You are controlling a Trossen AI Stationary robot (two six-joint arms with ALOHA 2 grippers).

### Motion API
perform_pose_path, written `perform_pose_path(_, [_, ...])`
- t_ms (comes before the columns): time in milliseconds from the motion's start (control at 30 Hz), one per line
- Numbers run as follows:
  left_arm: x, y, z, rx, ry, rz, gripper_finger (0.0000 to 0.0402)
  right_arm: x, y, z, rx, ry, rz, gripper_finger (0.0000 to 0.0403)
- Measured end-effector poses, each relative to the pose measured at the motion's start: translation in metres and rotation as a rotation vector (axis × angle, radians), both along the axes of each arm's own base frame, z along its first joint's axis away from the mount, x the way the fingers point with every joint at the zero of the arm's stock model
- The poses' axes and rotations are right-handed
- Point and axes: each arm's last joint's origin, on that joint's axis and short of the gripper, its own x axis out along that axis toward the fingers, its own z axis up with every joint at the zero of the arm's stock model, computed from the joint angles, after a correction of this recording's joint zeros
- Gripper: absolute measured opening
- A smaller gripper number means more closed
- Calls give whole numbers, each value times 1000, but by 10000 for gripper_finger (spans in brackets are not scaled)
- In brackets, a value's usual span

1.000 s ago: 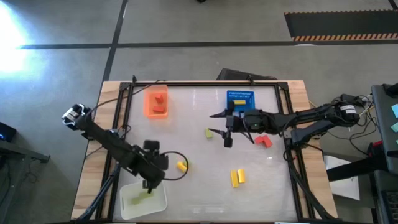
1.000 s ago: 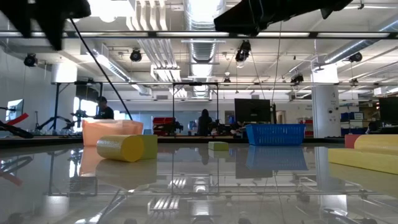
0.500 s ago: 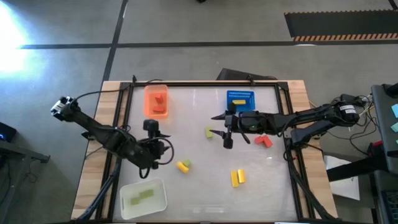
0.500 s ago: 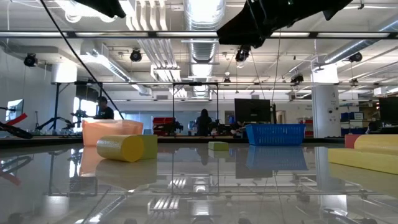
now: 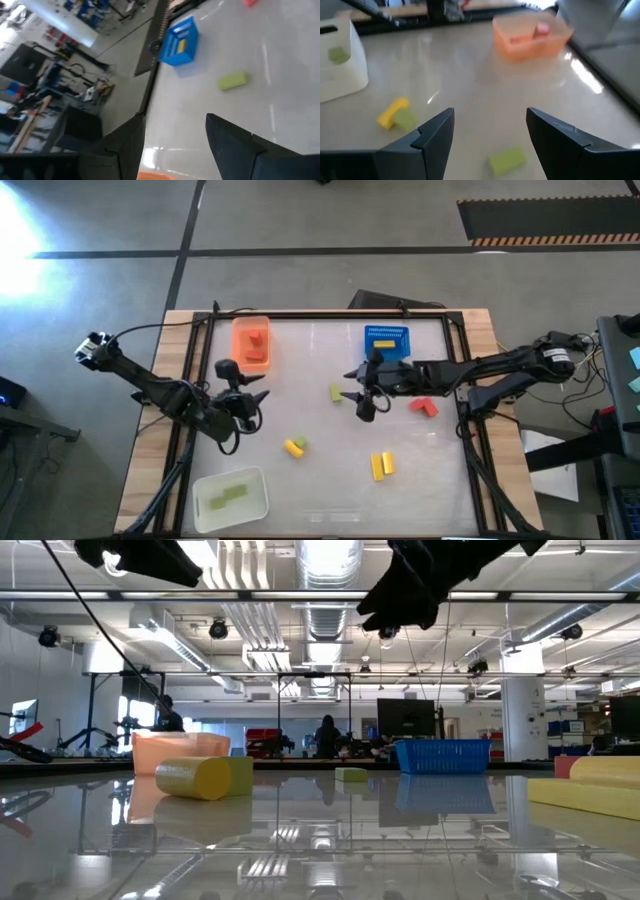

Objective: Sort & place blocks by color
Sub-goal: Put the yellow wooden block into the blue basket

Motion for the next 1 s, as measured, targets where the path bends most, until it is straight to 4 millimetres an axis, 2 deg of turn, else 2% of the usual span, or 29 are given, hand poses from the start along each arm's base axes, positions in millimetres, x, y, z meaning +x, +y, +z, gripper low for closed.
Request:
perform_pose_path(233, [-3,3,0,67,-9,46,191,10,12,0,219,225,-147,237])
perform_pose_path(567, [-4,4,-1,141,16,63,191,21,46,-4,484,677,-476,236])
perform_pose_path(767, [-5,5,-1,149,23,61,191,20,76,-18,633,848,-618,229])
perform_pose_path(1000, [-5,5,-3,152,27,61,191,17,113,-40,749,958,-732,228])
